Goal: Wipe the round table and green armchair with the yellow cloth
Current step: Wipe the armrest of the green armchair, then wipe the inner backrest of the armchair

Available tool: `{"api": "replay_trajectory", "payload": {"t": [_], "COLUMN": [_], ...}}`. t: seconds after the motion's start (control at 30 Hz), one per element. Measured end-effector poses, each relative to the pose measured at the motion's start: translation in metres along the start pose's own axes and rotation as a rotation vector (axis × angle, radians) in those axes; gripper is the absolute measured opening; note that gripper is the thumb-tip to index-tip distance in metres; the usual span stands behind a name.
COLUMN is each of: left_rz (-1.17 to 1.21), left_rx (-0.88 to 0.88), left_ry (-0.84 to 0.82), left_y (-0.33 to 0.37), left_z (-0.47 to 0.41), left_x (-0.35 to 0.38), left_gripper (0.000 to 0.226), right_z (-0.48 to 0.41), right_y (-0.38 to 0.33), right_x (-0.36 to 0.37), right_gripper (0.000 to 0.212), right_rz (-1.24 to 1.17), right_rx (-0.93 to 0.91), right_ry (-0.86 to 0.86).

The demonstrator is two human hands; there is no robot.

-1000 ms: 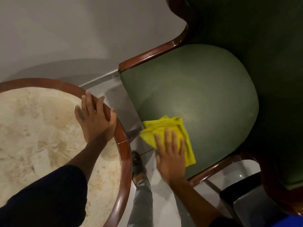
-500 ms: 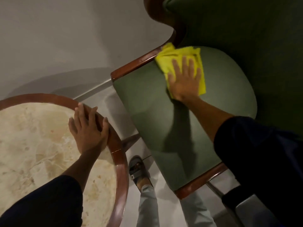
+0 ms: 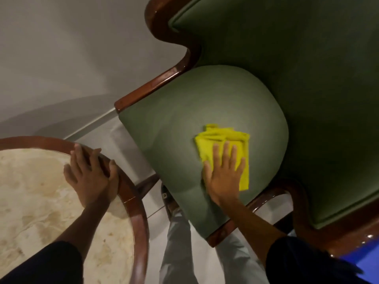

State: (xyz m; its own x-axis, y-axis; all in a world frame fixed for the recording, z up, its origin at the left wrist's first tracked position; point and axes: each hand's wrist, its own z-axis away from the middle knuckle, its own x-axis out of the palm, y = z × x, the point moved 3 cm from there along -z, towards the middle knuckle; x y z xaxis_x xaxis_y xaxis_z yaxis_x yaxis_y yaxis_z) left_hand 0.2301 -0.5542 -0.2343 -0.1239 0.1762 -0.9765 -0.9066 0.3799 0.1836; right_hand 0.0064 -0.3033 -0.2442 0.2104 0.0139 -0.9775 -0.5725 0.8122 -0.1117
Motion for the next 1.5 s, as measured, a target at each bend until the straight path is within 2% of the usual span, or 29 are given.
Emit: {"api": "replay_trajectory", "payload": {"t": [0.07,0.1,0.13,0.17,0.23,0.3,0.37,0.4,0.43,0.5,0.53,0.57,0.63,0.7,0.77,0.9,1.0,1.07,1.13,1.17,1.23,1.3,1.37,1.4,1.5], "left_rz": [0.0,0.021,0.055,0.099,0.221,0.368,0.438,0.44,0.412,0.319,0.279,0.237,0.183,0.279,0.519,0.867,0.989,1.059,1.071,1.0,0.776,0.609,0.436,0.316,-0.015], "left_rx": [-0.035,-0.049,-0.042,0.0,0.22,0.432,0.469,0.427,0.388,0.348,0.313,0.27,0.235,0.209,0.113,0.009,0.126,0.251,0.396,0.489,0.67,0.846,1.019,1.082,1.167], "left_ry": [-0.037,-0.043,-0.037,-0.027,-0.046,-0.151,-0.308,-0.403,-0.486,-0.596,-0.634,-0.674,-0.768,-0.877,-0.942,-0.962,-0.981,-0.988,-0.953,-0.899,-0.653,-0.292,-0.018,0.083,0.205], "left_y": [0.001,0.004,0.011,0.022,0.061,0.11,0.153,0.168,0.181,0.197,0.2,0.201,0.203,0.208,0.225,0.309,0.411,0.487,0.55,0.571,0.593,0.595,0.586,0.58,0.582], "left_z": [0.001,0.001,0.0,0.0,0.002,0.009,0.013,0.012,0.012,0.011,0.008,0.004,-0.002,-0.003,0.003,0.034,0.066,0.086,0.097,0.098,0.084,0.045,-0.008,-0.038,-0.142], "left_x": [-0.003,-0.006,-0.009,-0.014,-0.021,-0.025,-0.024,-0.017,-0.009,0.003,0.008,0.012,0.015,0.009,-0.005,-0.049,-0.082,-0.108,-0.13,-0.136,-0.144,-0.153,-0.16,-0.165,-0.164], "left_gripper": [0.052,0.053,0.054,0.054,0.047,0.037,0.04,0.049,0.063,0.09,0.095,0.093,0.076,0.051,0.026,0.019,0.017,0.025,0.049,0.06,0.073,0.068,0.063,0.063,0.067], "right_z": [0.011,0.014,0.015,0.018,0.035,0.062,0.077,0.078,0.074,0.06,0.051,0.043,0.028,0.015,0.006,-0.007,-0.013,-0.021,-0.039,-0.052,-0.077,-0.097,-0.103,-0.102,-0.115], "right_y": [-0.016,-0.018,-0.017,-0.012,0.003,0.02,0.02,0.014,0.009,0.002,0.0,0.0,0.009,0.018,0.034,0.089,0.151,0.199,0.246,0.266,0.295,0.299,0.289,0.283,0.287], "right_x": [-0.006,-0.015,-0.025,-0.034,-0.051,-0.055,-0.046,-0.04,-0.038,-0.036,-0.038,-0.042,-0.056,-0.087,-0.134,-0.252,-0.345,-0.396,-0.423,-0.425,-0.409,-0.379,-0.35,-0.345,-0.336], "right_gripper": [0.061,0.062,0.065,0.069,0.07,0.051,0.045,0.043,0.039,0.03,0.026,0.025,0.027,0.022,0.02,0.032,0.039,0.037,0.039,0.051,0.075,0.082,0.084,0.084,0.082], "right_rz": [0.037,0.037,0.023,-0.013,-0.141,-0.374,-0.901,-1.158,-1.3,-1.354,-1.343,-1.33,-1.235,-1.083,-0.978,-0.712,-0.59,-0.464,-0.299,-0.201,-0.104,-0.269,-0.35,-0.282,-0.118], "right_rx": [-0.403,-0.495,-0.471,-0.336,0.125,0.621,1.078,1.2,1.228,1.182,1.161,1.145,1.069,0.884,0.706,0.537,0.44,0.396,0.441,0.501,0.629,0.661,0.652,0.644,0.666], "right_ry": [-0.088,-0.116,-0.128,-0.132,-0.084,-0.06,-0.194,-0.285,-0.35,-0.366,-0.361,-0.362,-0.331,-0.241,-0.116,0.185,0.527,0.749,0.86,0.81,0.548,0.312,0.255,0.286,0.328]}}
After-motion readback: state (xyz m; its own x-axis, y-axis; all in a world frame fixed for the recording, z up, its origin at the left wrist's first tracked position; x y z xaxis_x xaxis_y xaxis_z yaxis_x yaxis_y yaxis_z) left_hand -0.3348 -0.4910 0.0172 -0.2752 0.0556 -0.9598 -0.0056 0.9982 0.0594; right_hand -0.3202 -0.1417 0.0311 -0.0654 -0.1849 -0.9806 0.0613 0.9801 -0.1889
